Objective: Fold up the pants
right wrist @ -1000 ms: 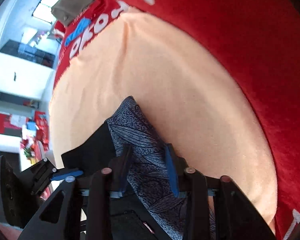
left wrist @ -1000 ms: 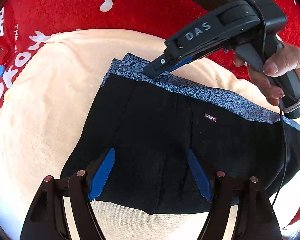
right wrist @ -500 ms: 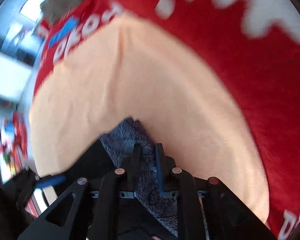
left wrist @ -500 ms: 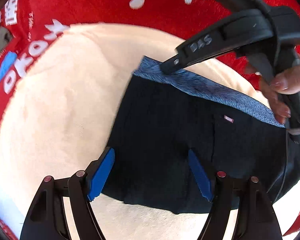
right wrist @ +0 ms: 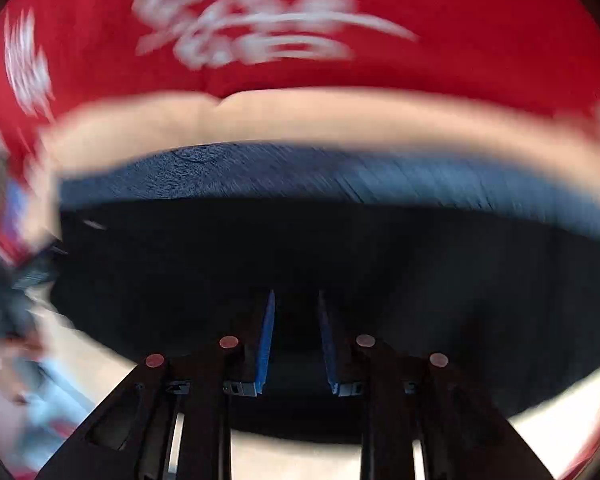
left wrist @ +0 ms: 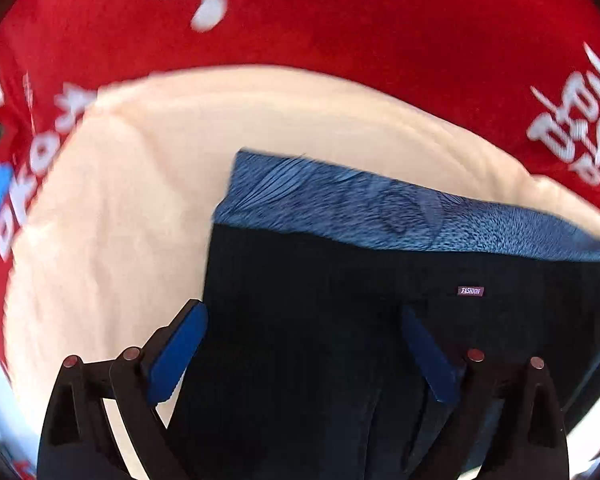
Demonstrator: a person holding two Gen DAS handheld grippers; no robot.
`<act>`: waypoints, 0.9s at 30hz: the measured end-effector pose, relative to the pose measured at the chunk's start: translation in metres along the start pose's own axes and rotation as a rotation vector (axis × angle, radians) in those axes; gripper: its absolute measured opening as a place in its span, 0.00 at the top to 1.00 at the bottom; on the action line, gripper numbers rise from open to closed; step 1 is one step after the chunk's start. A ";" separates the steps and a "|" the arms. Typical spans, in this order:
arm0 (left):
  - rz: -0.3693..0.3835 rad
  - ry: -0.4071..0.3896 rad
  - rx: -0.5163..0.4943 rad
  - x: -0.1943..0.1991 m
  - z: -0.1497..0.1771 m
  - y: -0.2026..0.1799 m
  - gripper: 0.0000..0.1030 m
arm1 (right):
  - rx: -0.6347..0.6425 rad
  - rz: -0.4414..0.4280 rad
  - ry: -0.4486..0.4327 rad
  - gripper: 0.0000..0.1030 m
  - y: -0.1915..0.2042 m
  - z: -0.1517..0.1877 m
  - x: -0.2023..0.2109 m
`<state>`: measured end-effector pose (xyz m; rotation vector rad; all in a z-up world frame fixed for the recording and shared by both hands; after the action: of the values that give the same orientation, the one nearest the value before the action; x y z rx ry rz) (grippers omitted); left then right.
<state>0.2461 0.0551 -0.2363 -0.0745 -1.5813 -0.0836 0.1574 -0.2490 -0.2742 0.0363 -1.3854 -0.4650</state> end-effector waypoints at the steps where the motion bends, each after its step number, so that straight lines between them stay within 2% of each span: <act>1: -0.025 0.007 -0.005 0.005 0.001 0.000 0.05 | -0.063 -0.098 -0.015 0.70 -0.012 0.019 0.006; 3: -0.071 -0.005 -0.049 0.018 0.006 -0.009 0.05 | -0.154 -0.249 -0.007 0.61 -0.022 0.053 0.006; 6: -0.019 -0.013 -0.110 0.035 0.016 -0.046 0.05 | -0.232 -0.429 0.013 0.61 -0.019 0.084 -0.011; 8: 0.016 0.003 -0.171 0.035 0.021 -0.082 0.05 | -0.274 -0.472 0.007 0.61 -0.021 0.089 -0.024; 11: -0.004 0.018 -0.217 0.023 0.024 -0.114 0.05 | -0.335 -0.545 -0.026 0.61 -0.024 0.091 -0.038; 13: -0.008 0.058 -0.212 0.007 0.028 -0.121 0.05 | -0.360 -0.588 -0.055 0.61 -0.027 0.091 -0.041; 14: -0.017 0.074 -0.208 0.000 0.031 -0.121 0.05 | -0.370 -0.598 -0.063 0.59 -0.029 0.089 -0.042; 16: -0.061 0.051 -0.245 -0.007 0.036 -0.122 0.05 | -0.391 -0.607 -0.060 0.58 -0.033 0.085 -0.045; 18: -0.097 0.046 -0.288 -0.009 0.041 -0.127 0.05 | -0.407 -0.610 -0.051 0.92 -0.037 0.078 -0.043; 20: -0.093 0.052 -0.298 -0.008 0.044 -0.127 0.05 | -0.341 -0.600 -0.116 0.92 -0.037 0.084 -0.019; 21: -0.084 0.050 -0.299 -0.008 0.045 -0.128 0.05 | -0.321 -0.564 -0.131 0.92 -0.031 0.088 -0.014; 24: -0.095 0.025 -0.337 -0.013 0.045 -0.126 0.04 | -0.335 -0.457 -0.088 0.93 -0.042 0.102 -0.035; 26: -0.134 0.014 -0.370 -0.015 0.051 -0.128 0.04 | -0.333 -0.487 -0.080 0.93 -0.045 0.102 -0.038; 27: -0.138 0.021 -0.367 -0.013 0.053 -0.131 0.04 | -0.319 -0.467 -0.070 0.90 -0.045 0.104 -0.034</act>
<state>0.1807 -0.0699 -0.2512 -0.2504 -1.5335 -0.4813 0.0418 -0.2531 -0.2986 0.0849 -1.3552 -1.0812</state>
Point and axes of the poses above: each gripper's, at about its wrist camera, not at the fingertips, and x roughly against the way its jaws point, y to its left, z to its underside, the point moved 4 cm from there along -x, roughly the way its jaws point, and after that the axes turned 12 degrees about y, right-handed, at the moved point
